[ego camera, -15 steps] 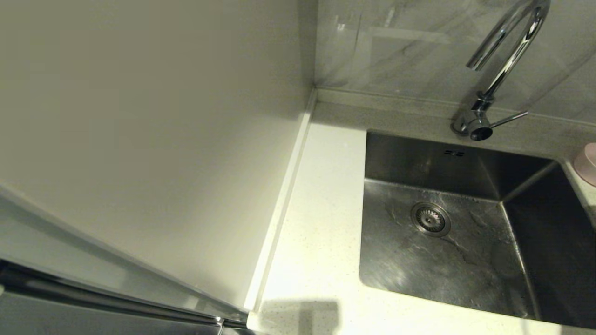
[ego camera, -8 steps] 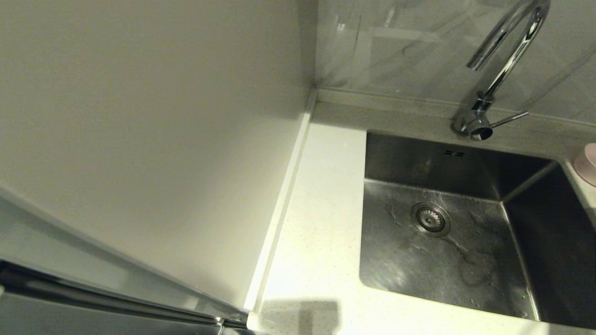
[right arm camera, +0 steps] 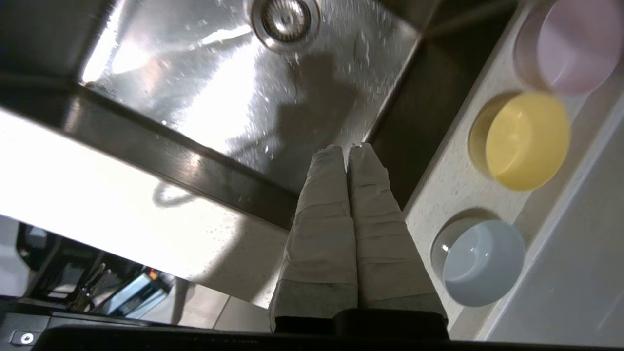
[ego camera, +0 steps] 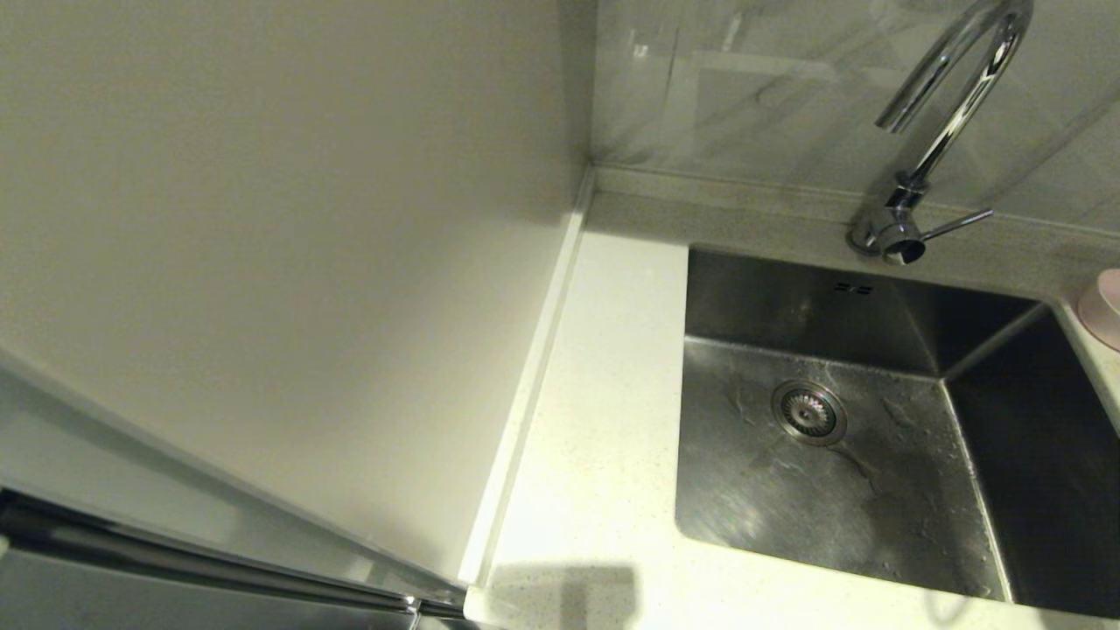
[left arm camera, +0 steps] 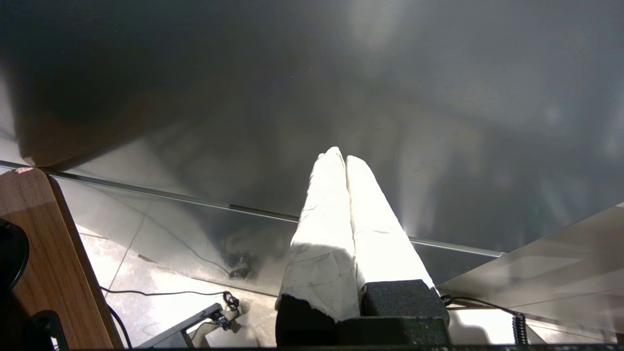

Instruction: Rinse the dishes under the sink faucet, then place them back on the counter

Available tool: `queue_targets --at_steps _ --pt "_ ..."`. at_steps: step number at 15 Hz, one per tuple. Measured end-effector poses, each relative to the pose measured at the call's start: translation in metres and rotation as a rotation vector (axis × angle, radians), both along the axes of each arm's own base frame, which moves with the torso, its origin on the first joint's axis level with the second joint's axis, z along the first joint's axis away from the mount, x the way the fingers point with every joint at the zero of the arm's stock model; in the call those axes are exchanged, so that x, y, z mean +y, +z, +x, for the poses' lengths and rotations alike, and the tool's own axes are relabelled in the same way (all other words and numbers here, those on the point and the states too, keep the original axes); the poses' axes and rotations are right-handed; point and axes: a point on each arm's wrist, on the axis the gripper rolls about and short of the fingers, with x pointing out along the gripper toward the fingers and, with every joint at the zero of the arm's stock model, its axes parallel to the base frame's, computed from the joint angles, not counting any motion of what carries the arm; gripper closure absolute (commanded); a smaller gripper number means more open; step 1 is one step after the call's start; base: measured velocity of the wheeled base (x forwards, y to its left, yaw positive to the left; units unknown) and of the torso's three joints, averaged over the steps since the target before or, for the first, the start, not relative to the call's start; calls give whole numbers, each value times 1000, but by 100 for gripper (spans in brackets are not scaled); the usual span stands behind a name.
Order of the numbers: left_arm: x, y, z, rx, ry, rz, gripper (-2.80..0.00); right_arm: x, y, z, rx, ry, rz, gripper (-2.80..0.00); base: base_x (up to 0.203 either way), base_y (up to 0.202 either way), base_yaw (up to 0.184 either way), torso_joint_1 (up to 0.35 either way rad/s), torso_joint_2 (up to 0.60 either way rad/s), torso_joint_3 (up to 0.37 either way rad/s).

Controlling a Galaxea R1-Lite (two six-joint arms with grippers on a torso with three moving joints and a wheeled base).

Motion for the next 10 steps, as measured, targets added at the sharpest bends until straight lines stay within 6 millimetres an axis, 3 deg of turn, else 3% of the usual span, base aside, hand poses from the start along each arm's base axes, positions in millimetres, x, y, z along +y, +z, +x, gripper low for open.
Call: queue_targets --at_steps 3,5,10 --pt "0 0 0 0 0 0 0 21 0 -36 -74 48 -34 0 0 0 0 0 0 0" --pt "0 0 0 0 0 0 0 31 -15 -58 -95 58 -29 0 0 0 0 0 0 0" --pt "0 0 0 0 0 0 0 38 -89 -73 -230 40 65 0 0 0 0 0 0 0"
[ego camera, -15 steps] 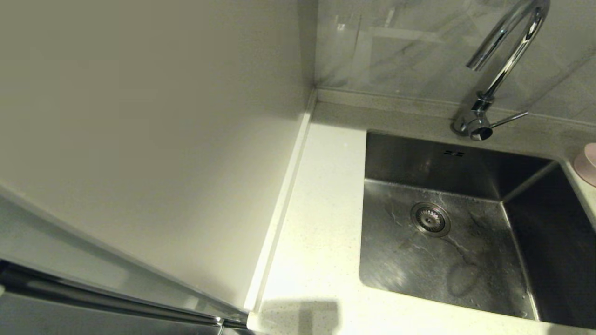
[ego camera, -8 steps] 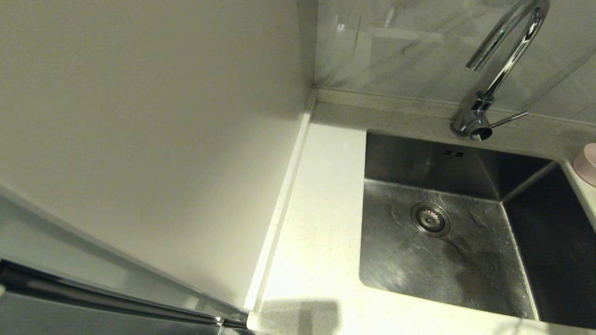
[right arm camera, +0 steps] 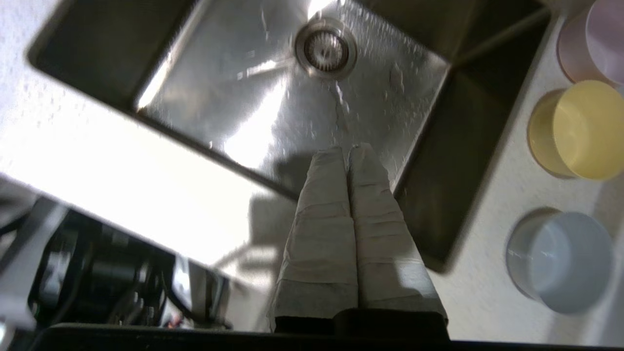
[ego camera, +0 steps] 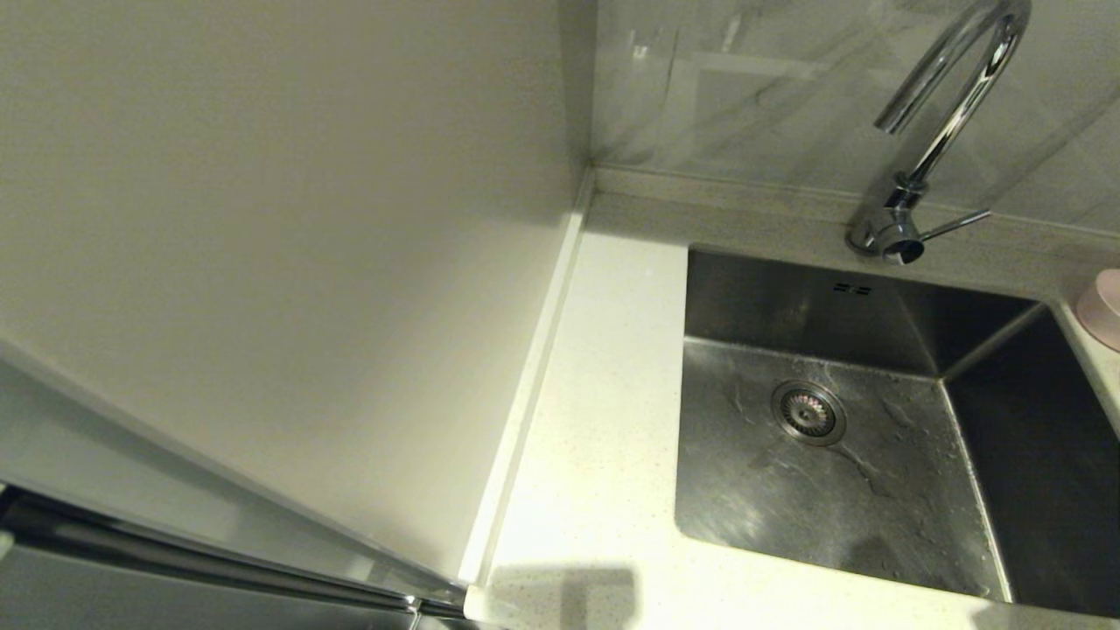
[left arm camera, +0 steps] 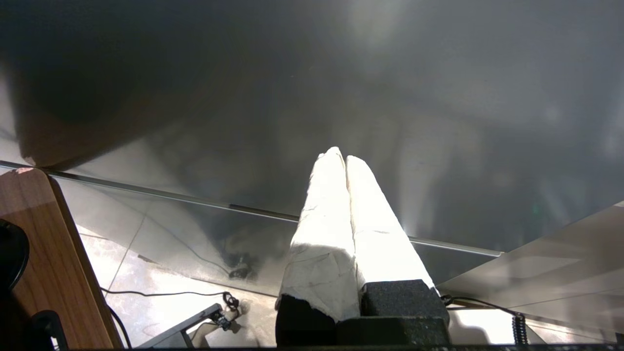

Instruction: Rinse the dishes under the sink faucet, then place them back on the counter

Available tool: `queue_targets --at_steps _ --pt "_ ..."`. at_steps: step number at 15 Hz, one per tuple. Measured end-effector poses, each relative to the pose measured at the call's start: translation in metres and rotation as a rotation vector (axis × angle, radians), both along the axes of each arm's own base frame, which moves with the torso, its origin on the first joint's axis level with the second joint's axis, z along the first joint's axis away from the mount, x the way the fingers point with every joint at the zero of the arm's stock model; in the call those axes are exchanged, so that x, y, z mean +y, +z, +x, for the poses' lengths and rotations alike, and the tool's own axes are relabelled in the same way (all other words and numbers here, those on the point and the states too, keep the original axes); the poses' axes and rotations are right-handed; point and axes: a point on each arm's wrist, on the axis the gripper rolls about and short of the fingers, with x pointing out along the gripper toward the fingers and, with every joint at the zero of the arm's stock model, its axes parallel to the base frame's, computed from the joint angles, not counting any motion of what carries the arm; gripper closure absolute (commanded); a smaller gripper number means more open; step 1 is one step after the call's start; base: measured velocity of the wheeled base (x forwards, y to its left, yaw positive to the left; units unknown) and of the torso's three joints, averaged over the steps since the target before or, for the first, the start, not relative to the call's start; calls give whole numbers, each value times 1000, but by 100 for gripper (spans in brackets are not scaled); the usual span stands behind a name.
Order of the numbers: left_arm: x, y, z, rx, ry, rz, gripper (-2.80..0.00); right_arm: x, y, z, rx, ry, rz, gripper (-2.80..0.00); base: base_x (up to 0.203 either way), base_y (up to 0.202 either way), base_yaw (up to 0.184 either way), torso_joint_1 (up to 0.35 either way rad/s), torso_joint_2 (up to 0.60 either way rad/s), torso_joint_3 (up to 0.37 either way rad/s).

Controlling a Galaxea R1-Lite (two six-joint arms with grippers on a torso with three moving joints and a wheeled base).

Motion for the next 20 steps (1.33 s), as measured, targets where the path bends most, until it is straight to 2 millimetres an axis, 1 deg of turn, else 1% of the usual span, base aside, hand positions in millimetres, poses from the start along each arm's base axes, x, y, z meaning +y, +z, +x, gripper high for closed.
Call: queue_targets --at_steps 2,4,5,9,14,16,17,20 --pt "0 0 0 0 0 -1 0 2 -23 -4 -138 13 27 0 0 0 0 0 0 0" --pt "0 0 0 0 0 0 0 5 -38 -13 -262 50 72 0 0 0 0 0 0 0" --pt "0 0 0 0 0 0 0 6 -46 -18 -289 68 100 0 0 0 0 0 0 0" --pt "0 0 0 0 0 0 0 7 -80 -30 -278 114 199 0 0 0 0 0 0 0" --pt "0 0 0 0 0 0 0 4 -118 -25 -246 78 256 0 0 0 0 0 0 0" --pt "0 0 0 0 0 0 0 3 -139 -25 -239 71 268 0 0 0 0 0 0 0" --pt "0 0 0 0 0 0 0 2 -150 -26 -255 69 270 0 0 0 0 0 0 0" --pt "0 0 0 0 0 0 0 1 -163 -31 -358 51 266 0 0 0 0 0 0 0"
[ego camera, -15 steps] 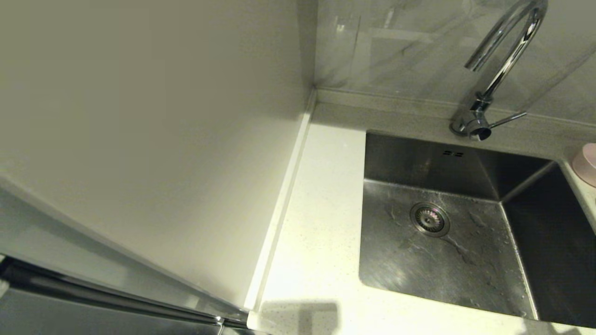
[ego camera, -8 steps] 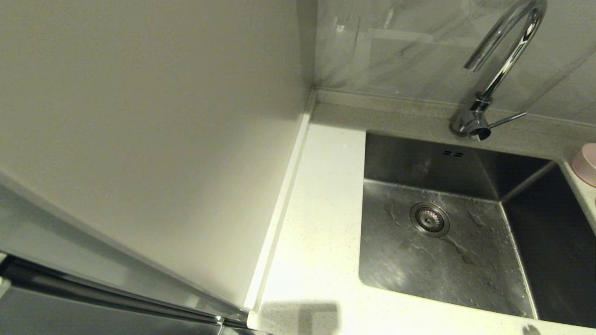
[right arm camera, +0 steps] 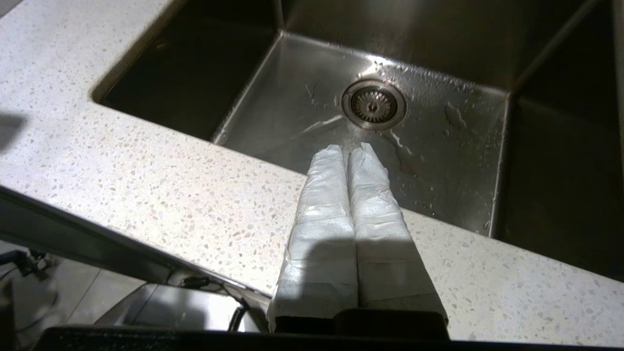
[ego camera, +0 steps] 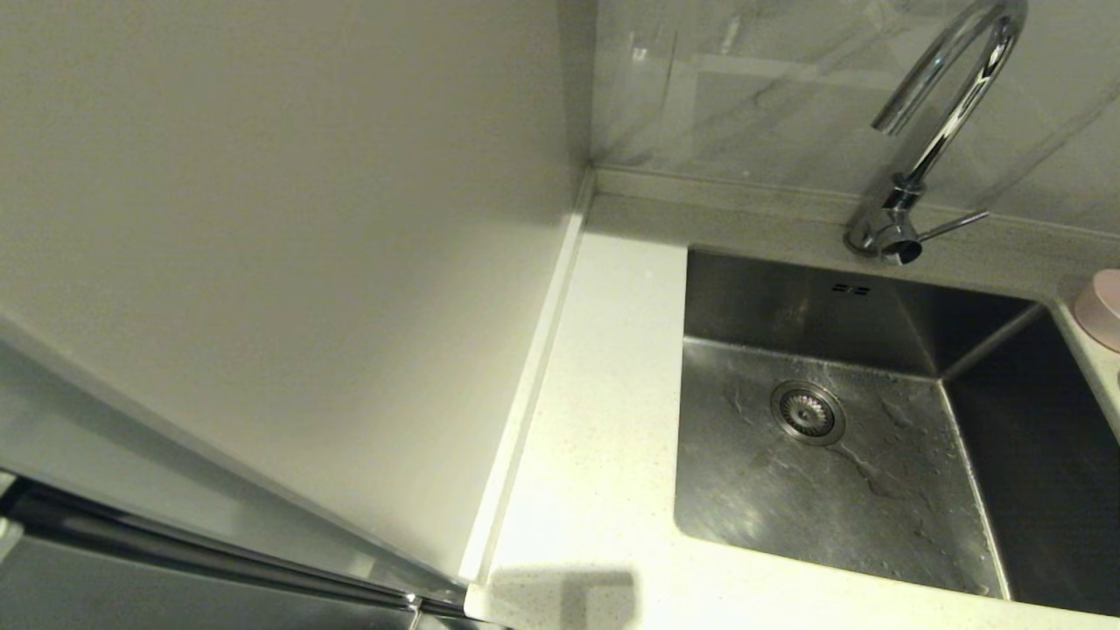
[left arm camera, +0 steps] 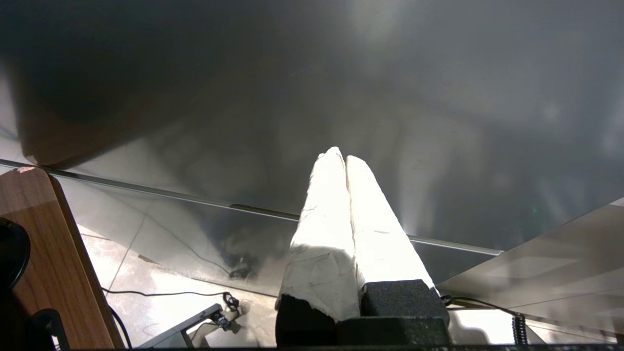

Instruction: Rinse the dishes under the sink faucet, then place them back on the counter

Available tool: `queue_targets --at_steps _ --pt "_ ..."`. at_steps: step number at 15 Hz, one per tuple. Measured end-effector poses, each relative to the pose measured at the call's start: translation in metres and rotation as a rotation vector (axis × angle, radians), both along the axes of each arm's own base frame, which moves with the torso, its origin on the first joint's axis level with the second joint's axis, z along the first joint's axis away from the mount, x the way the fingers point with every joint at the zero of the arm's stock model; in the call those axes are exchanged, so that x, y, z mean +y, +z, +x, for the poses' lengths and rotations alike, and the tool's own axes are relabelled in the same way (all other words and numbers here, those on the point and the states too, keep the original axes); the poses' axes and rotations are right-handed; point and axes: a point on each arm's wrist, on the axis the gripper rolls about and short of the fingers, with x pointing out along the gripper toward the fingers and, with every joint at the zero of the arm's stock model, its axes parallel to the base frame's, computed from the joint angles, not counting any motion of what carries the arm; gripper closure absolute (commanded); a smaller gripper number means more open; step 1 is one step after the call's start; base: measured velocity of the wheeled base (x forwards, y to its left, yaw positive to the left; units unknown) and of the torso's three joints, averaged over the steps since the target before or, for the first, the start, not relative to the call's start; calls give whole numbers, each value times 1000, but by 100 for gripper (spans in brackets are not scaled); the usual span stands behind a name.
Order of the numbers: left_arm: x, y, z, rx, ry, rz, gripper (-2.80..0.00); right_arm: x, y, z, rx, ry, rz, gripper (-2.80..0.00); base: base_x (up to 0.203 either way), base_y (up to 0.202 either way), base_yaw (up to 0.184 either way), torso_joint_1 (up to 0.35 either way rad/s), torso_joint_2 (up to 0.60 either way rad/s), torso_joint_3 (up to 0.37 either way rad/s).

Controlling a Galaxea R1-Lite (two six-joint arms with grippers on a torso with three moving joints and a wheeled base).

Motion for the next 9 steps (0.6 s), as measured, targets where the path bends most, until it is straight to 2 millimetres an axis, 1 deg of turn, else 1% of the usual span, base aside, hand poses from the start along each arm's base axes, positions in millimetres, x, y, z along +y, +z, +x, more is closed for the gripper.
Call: queue_targets --at_steps 3,5,6,9 --pt "0 0 0 0 0 0 0 -1 -6 -7 -51 -35 2 0 0 0 0 0 0 0" --pt "0 0 0 0 0 0 0 -2 -15 -8 7 -97 6 0 0 0 0 0 0 0" --pt "0 0 0 0 0 0 0 -2 -19 -9 36 -101 7 0 0 0 0 0 0 0" --pt "0 0 0 0 0 0 0 -2 -18 -10 13 -88 -46 0 0 0 0 0 0 0"
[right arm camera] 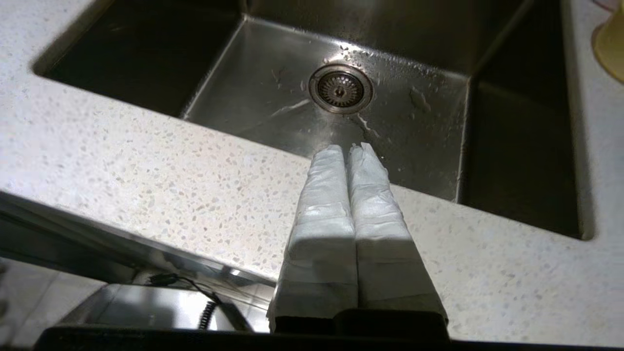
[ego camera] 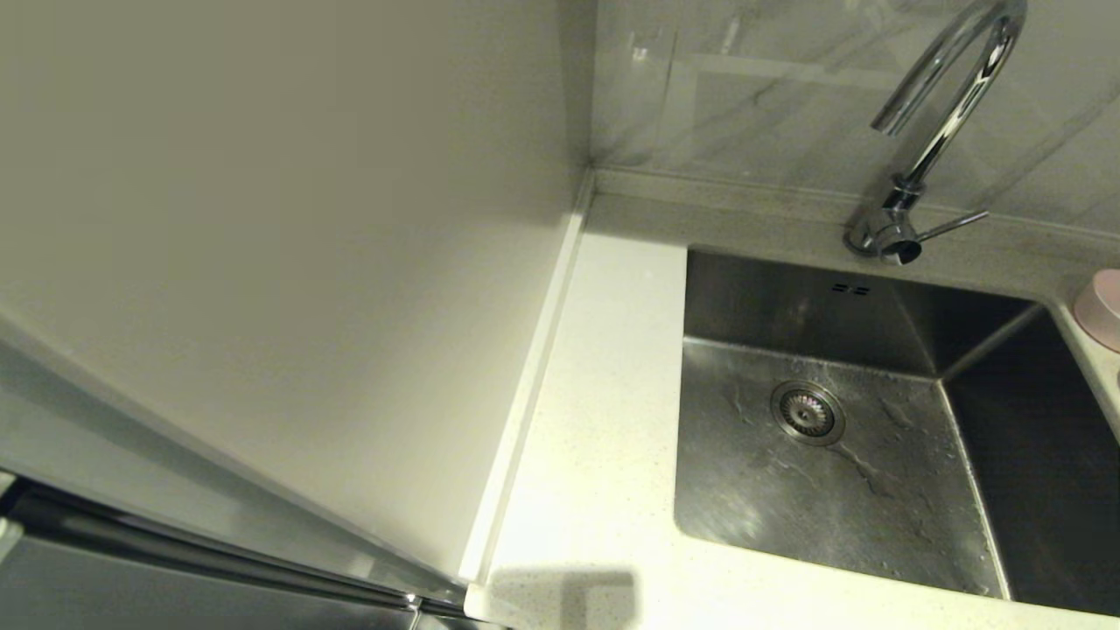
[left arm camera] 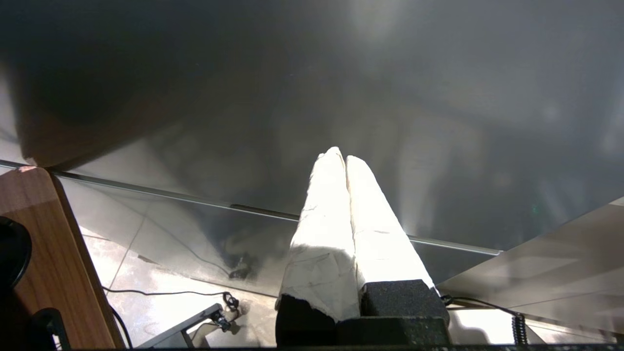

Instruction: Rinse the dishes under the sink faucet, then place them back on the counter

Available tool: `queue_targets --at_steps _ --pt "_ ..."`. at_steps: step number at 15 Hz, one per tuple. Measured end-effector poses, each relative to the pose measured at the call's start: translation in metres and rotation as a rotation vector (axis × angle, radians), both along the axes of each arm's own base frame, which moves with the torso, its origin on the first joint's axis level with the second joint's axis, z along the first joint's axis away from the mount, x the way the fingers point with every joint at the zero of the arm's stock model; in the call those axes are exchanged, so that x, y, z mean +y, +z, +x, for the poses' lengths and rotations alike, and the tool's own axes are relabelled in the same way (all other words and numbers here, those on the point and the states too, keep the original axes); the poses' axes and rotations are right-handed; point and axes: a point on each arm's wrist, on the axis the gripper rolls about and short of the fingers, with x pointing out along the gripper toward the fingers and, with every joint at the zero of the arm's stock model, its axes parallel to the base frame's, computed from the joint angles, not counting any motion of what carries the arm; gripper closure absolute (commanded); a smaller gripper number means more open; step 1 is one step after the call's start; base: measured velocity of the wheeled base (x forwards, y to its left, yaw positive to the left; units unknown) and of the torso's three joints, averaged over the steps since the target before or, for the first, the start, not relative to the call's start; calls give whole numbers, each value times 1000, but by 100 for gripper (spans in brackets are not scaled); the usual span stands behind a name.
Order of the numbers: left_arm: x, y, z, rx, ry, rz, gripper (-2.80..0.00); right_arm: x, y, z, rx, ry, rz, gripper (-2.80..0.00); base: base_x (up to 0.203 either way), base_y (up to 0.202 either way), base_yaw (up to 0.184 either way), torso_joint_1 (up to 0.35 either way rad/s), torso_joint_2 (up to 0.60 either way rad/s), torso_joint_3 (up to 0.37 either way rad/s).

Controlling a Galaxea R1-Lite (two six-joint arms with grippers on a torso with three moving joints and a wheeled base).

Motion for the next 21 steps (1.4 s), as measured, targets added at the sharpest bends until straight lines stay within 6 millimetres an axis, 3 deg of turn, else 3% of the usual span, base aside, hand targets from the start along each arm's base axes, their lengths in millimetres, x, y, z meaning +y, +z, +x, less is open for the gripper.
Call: queue_targets --at_steps 21 --pt "0 0 0 0 0 0 0 0 -1 0 2 11 32 0 0 0 0 0 0 0"
